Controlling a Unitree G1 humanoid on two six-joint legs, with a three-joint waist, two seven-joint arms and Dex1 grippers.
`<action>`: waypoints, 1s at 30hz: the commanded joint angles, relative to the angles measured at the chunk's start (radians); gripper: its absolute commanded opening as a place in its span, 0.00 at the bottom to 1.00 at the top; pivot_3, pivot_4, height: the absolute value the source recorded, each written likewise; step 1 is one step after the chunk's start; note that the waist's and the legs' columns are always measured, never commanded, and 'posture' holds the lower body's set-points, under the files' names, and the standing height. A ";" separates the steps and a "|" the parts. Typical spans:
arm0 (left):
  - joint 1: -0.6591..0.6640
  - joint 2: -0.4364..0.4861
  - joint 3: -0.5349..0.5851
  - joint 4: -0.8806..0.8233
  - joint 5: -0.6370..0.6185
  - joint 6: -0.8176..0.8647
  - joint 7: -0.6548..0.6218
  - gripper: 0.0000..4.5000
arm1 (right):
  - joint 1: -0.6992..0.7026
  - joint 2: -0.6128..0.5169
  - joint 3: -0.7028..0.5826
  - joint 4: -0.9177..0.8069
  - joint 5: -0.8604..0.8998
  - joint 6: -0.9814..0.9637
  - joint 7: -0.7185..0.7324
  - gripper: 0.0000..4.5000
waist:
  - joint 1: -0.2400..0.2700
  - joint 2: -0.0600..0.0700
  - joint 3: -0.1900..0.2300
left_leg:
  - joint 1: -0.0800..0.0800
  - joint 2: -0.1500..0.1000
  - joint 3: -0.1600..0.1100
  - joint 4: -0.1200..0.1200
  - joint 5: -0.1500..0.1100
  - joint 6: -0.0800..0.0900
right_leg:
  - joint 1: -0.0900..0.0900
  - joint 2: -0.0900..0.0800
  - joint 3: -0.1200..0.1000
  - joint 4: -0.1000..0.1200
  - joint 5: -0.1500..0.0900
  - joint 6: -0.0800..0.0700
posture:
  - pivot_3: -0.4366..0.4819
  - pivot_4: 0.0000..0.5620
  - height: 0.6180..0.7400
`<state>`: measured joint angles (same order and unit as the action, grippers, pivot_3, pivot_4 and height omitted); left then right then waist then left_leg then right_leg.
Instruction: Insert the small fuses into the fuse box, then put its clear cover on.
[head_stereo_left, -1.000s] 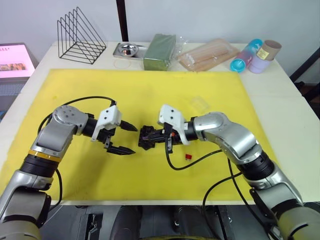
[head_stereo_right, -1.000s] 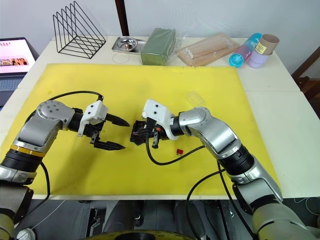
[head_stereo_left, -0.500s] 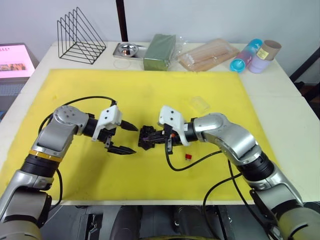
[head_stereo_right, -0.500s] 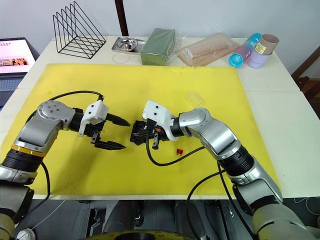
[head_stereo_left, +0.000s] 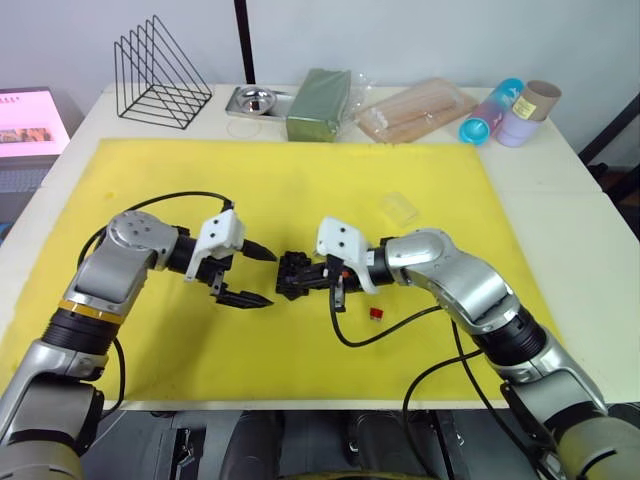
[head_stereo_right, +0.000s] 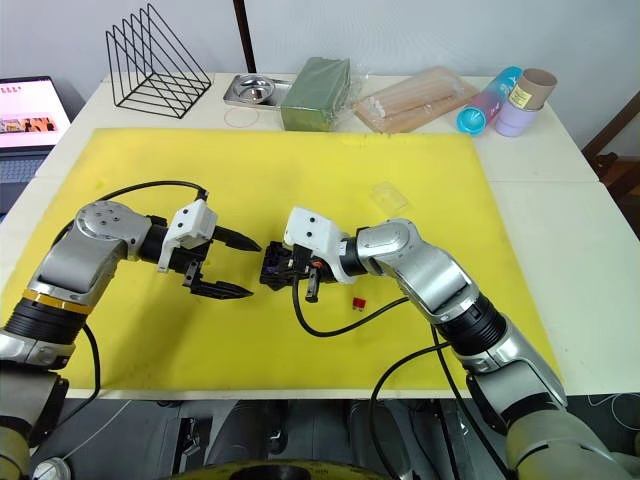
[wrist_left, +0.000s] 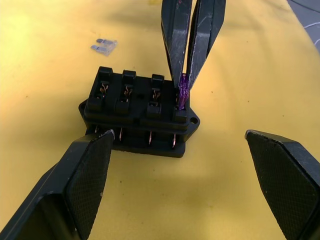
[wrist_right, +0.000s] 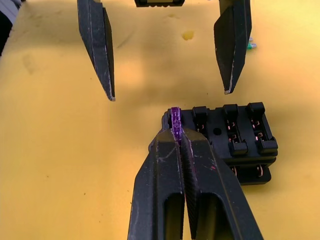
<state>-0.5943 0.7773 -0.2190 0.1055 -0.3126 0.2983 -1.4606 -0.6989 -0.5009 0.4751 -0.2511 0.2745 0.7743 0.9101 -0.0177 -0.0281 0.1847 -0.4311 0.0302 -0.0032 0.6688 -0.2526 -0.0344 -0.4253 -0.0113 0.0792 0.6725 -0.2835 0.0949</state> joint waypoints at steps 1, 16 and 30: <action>-0.013 -0.002 0.026 -0.029 -0.011 0.001 0.002 0.99 | -0.006 -0.015 0.030 0.003 -0.042 -0.004 0.008 0.00 | 0.000 0.000 0.000 | 0.001 0.000 0.000 0.000 0.000 0.000 | 0.001 0.000 0.000 0.000 0.000 0.000 | 0.48 0.27 1.00; -0.006 -0.007 0.026 -0.036 -0.009 -0.002 0.015 0.99 | -0.141 -0.044 0.080 -0.043 -0.067 0.130 0.049 0.00 | 0.002 0.000 0.000 | 0.003 0.000 0.000 0.000 0.000 0.000 | 0.002 0.000 0.000 0.001 0.000 0.000 | 0.48 0.27 1.00; -0.004 -0.009 0.025 -0.039 -0.011 -0.004 0.028 0.99 | -0.198 -0.053 0.124 -0.040 -0.094 0.151 0.086 0.00 | 0.001 0.000 0.000 | 0.003 0.000 0.000 0.000 0.000 0.000 | 0.002 0.000 0.000 0.001 0.000 0.000 | 0.48 0.27 1.00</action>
<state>-0.5941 0.7712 -0.2189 0.1019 -0.3130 0.2986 -1.4330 -0.8776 -0.5529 0.5962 -0.2812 0.1969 0.9160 0.9965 -0.0164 -0.0281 0.1847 -0.4278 0.0301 -0.0029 0.6688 -0.2526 -0.0345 -0.4230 -0.0116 0.0794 0.6737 -0.2836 0.0947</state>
